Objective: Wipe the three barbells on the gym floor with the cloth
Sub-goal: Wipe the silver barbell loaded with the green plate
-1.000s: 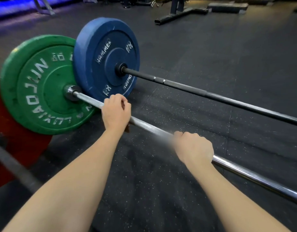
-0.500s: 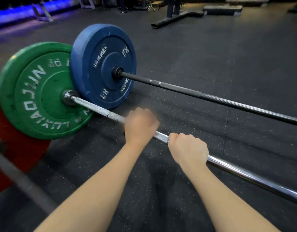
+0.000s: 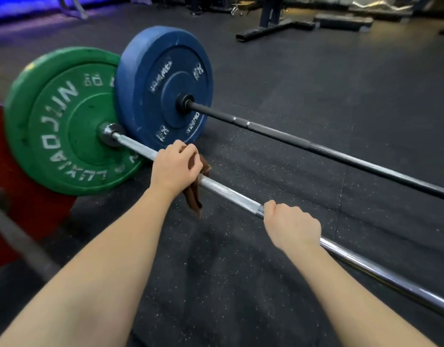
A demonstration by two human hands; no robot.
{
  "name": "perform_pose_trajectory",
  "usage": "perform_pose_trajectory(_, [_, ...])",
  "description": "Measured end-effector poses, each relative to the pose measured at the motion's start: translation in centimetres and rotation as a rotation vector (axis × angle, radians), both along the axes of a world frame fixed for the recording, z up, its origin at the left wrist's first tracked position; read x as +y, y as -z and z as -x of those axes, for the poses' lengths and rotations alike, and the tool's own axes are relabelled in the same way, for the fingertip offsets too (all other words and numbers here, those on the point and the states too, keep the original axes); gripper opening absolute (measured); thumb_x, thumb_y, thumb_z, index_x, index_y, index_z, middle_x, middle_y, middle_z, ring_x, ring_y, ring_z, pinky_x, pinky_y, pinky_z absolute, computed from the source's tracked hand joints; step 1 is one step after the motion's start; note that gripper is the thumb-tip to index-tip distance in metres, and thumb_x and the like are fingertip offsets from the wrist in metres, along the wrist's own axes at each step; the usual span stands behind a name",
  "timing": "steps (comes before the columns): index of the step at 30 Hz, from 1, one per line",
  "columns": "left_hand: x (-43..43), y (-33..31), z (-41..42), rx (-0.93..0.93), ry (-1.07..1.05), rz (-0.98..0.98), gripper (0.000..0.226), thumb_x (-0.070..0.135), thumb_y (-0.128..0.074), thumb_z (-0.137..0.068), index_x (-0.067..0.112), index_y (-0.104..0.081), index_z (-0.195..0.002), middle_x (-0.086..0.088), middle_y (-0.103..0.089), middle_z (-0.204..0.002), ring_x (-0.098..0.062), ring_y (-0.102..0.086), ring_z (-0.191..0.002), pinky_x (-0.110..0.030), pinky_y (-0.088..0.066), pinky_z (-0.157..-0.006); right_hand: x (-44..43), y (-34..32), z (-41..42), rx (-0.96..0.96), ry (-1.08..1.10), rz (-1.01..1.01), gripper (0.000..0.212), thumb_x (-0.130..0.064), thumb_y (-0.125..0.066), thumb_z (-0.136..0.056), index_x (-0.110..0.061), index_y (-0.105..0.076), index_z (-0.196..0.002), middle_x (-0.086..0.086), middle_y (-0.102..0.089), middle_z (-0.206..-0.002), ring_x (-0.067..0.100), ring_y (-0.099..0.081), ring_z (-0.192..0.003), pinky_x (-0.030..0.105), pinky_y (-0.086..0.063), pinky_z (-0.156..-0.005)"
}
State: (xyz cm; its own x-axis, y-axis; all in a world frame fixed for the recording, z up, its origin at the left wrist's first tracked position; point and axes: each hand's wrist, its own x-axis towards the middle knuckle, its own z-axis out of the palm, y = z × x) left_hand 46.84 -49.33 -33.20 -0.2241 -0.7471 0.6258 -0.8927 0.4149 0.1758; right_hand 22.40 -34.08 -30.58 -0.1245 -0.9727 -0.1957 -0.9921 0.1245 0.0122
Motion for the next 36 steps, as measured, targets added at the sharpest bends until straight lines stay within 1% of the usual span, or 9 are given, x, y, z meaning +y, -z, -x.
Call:
perform_pose_trajectory(2, [-0.3, 0.2, -0.2, 0.081, -0.047, -0.032, 0.024, 0.036, -0.053, -0.09, 0.015, -0.065, -0.089, -0.005, -0.057, -0.089, -0.03, -0.056, -0.076, -0.041, -0.047, -0.066, -0.6, -0.8, 0.1, -0.069, 0.053, -0.09, 0.023, -0.003, -0.036, -0.093, -0.019, -0.043, -0.108, 0.0, -0.044, -0.081, 0.035, -0.053, -0.088, 0.037, -0.043, -0.076])
perform_pose_trajectory(5, [0.8, 1.0, 1.1, 0.191, -0.077, -0.061, 0.023, 0.036, -0.055, -0.087, 0.015, -0.065, -0.088, -0.001, -0.058, -0.091, -0.025, -0.053, -0.084, -0.038, -0.048, -0.069, -2.5, -1.9, -1.3, -0.159, 0.059, -0.142, 0.016, -0.008, -0.032, -0.098, -0.018, -0.044, -0.103, 0.003, -0.053, -0.098, 0.036, -0.052, -0.097, 0.043, -0.047, -0.086])
perform_pose_trajectory(10, [0.8, 1.1, 0.0, 0.124, -0.004, -0.006, 0.022, 0.039, -0.061, -0.089, 0.018, -0.068, -0.093, 0.002, -0.061, -0.094, -0.021, -0.054, -0.083, -0.037, -0.05, -0.071, -7.4, -1.2, -8.3, -0.291, -0.1, 0.002, 0.016, -0.012, -0.032, -0.101, -0.018, -0.046, -0.103, 0.005, -0.06, -0.111, 0.032, -0.052, -0.09, 0.041, -0.046, -0.078])
perform_pose_trajectory(13, [-0.3, 1.3, -0.6, 0.082, -0.024, 0.055, 0.02, 0.037, -0.061, -0.091, 0.019, -0.068, -0.091, 0.002, -0.061, -0.091, -0.021, -0.055, -0.079, -0.04, -0.05, -0.067, -8.2, 0.5, -9.4, -0.184, -0.038, 0.152, 0.031, -0.021, -0.024, -0.103, -0.019, -0.054, -0.112, 0.003, -0.064, -0.09, 0.025, -0.046, -0.059, 0.034, -0.037, -0.059])
perform_pose_trajectory(15, [-1.1, 1.4, -1.1, 0.102, -0.031, 0.052, 0.019, 0.037, -0.061, -0.092, 0.019, -0.067, -0.09, 0.003, -0.06, -0.09, -0.02, -0.057, -0.079, -0.039, -0.05, -0.068, -7.9, 1.3, -9.1, -0.1, -0.013, 0.207, 0.048, -0.029, -0.016, -0.105, -0.02, -0.061, -0.118, -0.001, -0.051, -0.07, 0.022, -0.034, -0.049, 0.031, -0.027, -0.05])
perform_pose_trajectory(21, [-4.8, 1.0, -5.4, 0.245, -0.221, -0.039, 0.022, 0.039, -0.055, -0.09, 0.02, -0.065, -0.093, -0.001, -0.06, -0.096, -0.026, -0.062, -0.088, -0.04, -0.051, -0.073, -7.7, 1.6, -8.8, -0.068, -0.057, 0.214, 0.051, -0.028, -0.015, -0.106, -0.021, -0.062, -0.123, -0.002, -0.039, -0.06, 0.022, -0.032, -0.046, 0.031, -0.022, -0.047])
perform_pose_trajectory(25, [-8.1, -0.3, -8.7, 0.21, -0.399, -0.186, 0.019, 0.037, -0.058, -0.09, 0.02, -0.063, -0.096, -0.007, -0.059, -0.104, -0.035, -0.058, -0.098, -0.044, -0.048, -0.082, -7.6, 1.8, -8.9, -0.079, -0.02, 0.236, 0.057, -0.034, -0.013, -0.108, -0.015, -0.067, -0.104, -0.001, -0.039, -0.058, 0.024, -0.036, -0.047, 0.03, -0.025, -0.05])
perform_pose_trajectory(30, [-7.3, -0.1, -7.2, 0.311, -0.362, -0.226, 0.013, 0.03, -0.066, -0.084, 0.018, -0.062, -0.086, 0.0, -0.057, -0.096, -0.026, -0.051, -0.098, -0.035, -0.04, -0.076, -7.4, 1.8, -9.1, -0.139, 0.002, 0.271, 0.056, -0.029, -0.011, -0.105, -0.017, -0.066, -0.112, -0.001, -0.047, -0.068, 0.026, -0.037, -0.051, 0.033, -0.027, -0.054])
perform_pose_trajectory(36, [-2.6, 0.1, -2.4, 0.31, -0.111, -0.191, 0.007, 0.026, -0.066, -0.081, 0.021, -0.062, -0.082, 0.007, -0.058, -0.087, -0.019, -0.052, -0.086, -0.032, -0.042, -0.075, -7.6, 1.3, -9.5, -0.141, 0.029, 0.243, 0.06, -0.035, -0.015, -0.108, -0.013, -0.069, -0.094, -0.001, -0.046, -0.06, 0.029, -0.046, -0.056, 0.035, -0.034, -0.058])
